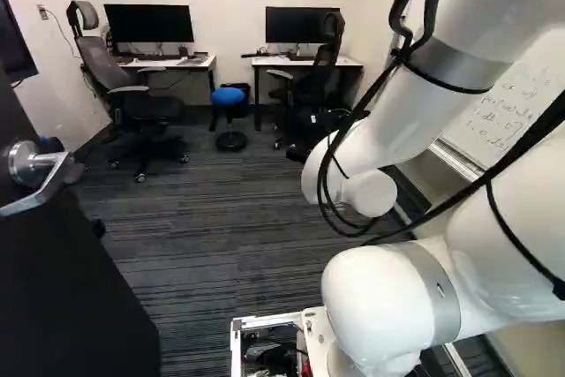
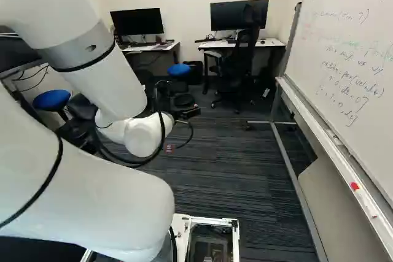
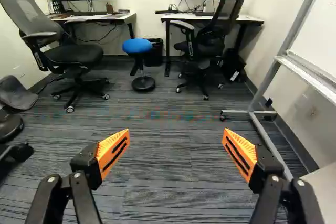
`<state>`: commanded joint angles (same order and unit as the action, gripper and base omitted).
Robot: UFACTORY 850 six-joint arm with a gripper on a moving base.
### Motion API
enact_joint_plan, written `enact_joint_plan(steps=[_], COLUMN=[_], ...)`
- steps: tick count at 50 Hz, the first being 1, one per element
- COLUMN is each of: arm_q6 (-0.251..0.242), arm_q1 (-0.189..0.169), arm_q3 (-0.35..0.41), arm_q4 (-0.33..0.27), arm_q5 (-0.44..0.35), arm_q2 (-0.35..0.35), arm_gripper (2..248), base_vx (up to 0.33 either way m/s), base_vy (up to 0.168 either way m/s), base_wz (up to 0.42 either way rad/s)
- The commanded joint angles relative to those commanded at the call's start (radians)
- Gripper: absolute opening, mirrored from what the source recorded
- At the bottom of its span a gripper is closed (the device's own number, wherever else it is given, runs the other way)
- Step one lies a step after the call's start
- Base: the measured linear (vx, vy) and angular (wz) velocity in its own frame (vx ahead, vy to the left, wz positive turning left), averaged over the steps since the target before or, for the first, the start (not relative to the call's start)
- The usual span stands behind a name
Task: Open the door and move inside
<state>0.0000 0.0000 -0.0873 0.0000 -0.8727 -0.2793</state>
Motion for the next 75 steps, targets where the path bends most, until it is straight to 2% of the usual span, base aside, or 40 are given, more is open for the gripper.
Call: enact_joint_plan(steps=[28,75], arm_q6=[0.000,0.000], arm_q1=[0.000,0.000], arm_q3=[0.000,0.000], arm_q4=[0.000,0.000], arm_q5=[0.000,0.000], arm_q2=[0.000,0.000], arm_gripper=[247,247], base_vx=[0.210,0.207], base_vy=[0.003,0.037], base_wz=[0.001,0.168])
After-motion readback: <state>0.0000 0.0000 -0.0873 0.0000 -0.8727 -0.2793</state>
